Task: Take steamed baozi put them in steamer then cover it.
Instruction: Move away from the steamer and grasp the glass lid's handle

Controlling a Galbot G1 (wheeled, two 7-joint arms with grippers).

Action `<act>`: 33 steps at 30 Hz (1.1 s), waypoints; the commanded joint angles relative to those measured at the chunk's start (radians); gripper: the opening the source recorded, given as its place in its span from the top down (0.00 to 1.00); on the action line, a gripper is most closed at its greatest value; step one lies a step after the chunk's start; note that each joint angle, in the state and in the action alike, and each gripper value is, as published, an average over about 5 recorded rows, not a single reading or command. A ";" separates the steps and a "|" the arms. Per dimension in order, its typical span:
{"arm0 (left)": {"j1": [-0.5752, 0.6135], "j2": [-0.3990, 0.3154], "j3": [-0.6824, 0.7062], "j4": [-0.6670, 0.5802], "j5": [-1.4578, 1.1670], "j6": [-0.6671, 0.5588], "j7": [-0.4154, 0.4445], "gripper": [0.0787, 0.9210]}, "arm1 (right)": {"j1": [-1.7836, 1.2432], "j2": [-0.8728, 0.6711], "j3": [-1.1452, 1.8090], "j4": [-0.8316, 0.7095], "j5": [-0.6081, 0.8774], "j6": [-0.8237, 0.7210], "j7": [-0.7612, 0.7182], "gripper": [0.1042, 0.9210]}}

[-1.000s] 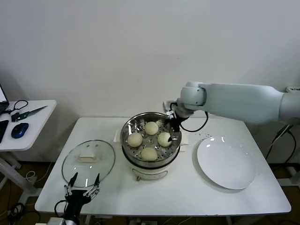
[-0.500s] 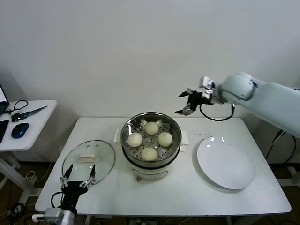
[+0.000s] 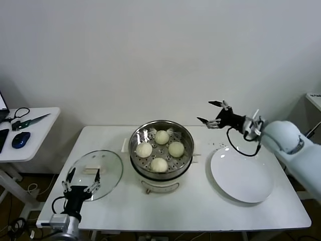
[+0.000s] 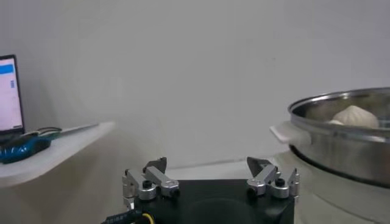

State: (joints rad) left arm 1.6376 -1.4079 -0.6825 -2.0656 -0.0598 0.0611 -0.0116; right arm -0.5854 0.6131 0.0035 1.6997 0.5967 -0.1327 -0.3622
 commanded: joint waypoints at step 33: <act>-0.057 0.127 0.010 0.437 1.318 -0.142 -0.454 0.12 | -1.098 0.721 0.606 -0.030 -0.213 0.572 0.212 0.12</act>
State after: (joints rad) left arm 1.5832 -1.3106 -0.6741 -1.7579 0.8725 -0.0721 -0.3649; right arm -1.6243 1.2660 0.6308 1.6895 0.4088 0.3927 -0.1696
